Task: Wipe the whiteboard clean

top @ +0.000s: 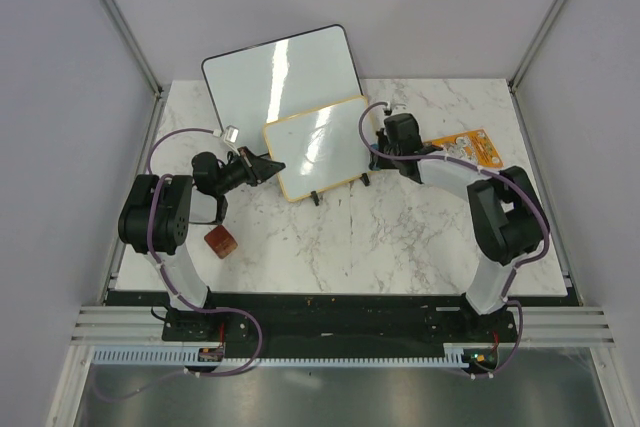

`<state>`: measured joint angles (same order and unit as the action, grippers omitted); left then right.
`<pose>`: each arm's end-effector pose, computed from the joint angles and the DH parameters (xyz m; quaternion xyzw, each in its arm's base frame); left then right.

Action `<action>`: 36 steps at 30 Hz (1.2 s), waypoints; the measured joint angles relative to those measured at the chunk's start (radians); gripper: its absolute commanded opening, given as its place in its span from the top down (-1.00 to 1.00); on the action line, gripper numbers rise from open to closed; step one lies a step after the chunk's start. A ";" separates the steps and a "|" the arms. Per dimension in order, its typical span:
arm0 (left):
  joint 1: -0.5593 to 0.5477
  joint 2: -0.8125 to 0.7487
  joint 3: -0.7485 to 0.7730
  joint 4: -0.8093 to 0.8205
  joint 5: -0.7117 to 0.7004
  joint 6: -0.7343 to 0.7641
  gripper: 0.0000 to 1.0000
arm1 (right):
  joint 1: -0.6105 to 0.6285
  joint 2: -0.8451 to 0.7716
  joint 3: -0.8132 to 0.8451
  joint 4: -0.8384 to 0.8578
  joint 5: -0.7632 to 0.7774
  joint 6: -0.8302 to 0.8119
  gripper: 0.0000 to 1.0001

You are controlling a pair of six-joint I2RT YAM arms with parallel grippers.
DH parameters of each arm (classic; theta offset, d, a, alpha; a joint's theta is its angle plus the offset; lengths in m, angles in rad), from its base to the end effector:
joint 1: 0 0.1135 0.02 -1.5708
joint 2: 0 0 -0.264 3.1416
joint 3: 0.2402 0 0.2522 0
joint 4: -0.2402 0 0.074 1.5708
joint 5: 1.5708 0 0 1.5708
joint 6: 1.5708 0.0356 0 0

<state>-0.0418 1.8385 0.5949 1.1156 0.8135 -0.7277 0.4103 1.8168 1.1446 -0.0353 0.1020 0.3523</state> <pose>0.3217 -0.0393 0.1428 0.0142 0.7373 -0.5030 0.4507 0.3650 0.1548 0.1928 -0.0050 0.9073 0.1125 0.4051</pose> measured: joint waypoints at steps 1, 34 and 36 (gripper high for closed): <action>0.000 0.000 0.000 0.000 0.000 0.000 0.96 | 0.000 -0.008 -0.015 -0.003 0.001 0.000 1.00; -0.005 -0.019 -0.042 0.006 -0.026 0.001 0.89 | 0.053 -0.513 -0.529 -0.104 -0.011 0.099 0.44; -0.006 -0.024 -0.046 0.004 -0.031 0.001 0.79 | 0.061 -0.513 -0.529 -0.103 -0.011 0.101 0.39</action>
<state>-0.0475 1.8145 0.5491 1.1194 0.7830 -0.7265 0.4713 1.3037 0.6155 -0.1387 0.0910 0.4530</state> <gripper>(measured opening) 0.074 0.270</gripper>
